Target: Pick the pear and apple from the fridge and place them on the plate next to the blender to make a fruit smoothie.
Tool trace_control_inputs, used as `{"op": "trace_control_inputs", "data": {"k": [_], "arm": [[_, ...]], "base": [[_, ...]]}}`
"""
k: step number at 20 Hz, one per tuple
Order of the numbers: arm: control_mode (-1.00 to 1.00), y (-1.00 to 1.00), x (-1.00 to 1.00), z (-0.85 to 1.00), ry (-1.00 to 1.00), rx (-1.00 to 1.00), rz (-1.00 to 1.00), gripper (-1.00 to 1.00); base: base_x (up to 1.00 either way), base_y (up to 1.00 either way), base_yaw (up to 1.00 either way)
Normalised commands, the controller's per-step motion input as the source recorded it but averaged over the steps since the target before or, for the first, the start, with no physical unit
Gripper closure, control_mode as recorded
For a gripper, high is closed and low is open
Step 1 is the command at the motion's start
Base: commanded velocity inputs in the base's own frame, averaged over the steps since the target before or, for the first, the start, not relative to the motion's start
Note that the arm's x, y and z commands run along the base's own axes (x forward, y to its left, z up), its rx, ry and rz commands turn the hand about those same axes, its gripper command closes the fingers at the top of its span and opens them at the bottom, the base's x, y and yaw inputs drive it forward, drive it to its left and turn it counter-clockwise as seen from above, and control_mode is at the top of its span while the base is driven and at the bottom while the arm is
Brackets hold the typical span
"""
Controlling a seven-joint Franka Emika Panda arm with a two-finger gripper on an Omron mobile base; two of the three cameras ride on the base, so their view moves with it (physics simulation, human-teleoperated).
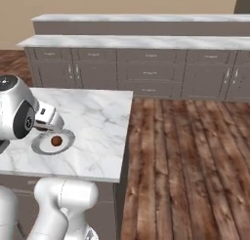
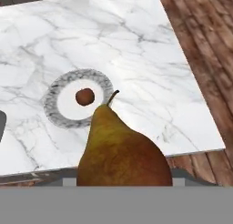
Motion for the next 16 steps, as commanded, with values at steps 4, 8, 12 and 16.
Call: {"op": "trace_control_inputs", "data": {"k": [4, 8, 12, 16], "arm": [[-1.00, 0.12, 0.09, -0.09, 0.04, 0.00, 0.09, 1.00], [-1.00, 0.21, 0.39, -0.96, 0.49, 0.00, 0.07, 1.00], [-1.00, 0.08, 0.94, -0.77, 0.30, 0.00, 0.01, 1.00], [-1.00, 0.37, 0.67, -0.42, 0.03, -0.03, 0.00, 1.00]], "base": [[0.08, 0.42, 0.08], [0.00, 0.00, 0.00], [0.00, 0.00, 0.00], [0.00, 0.00, 0.00]]}}
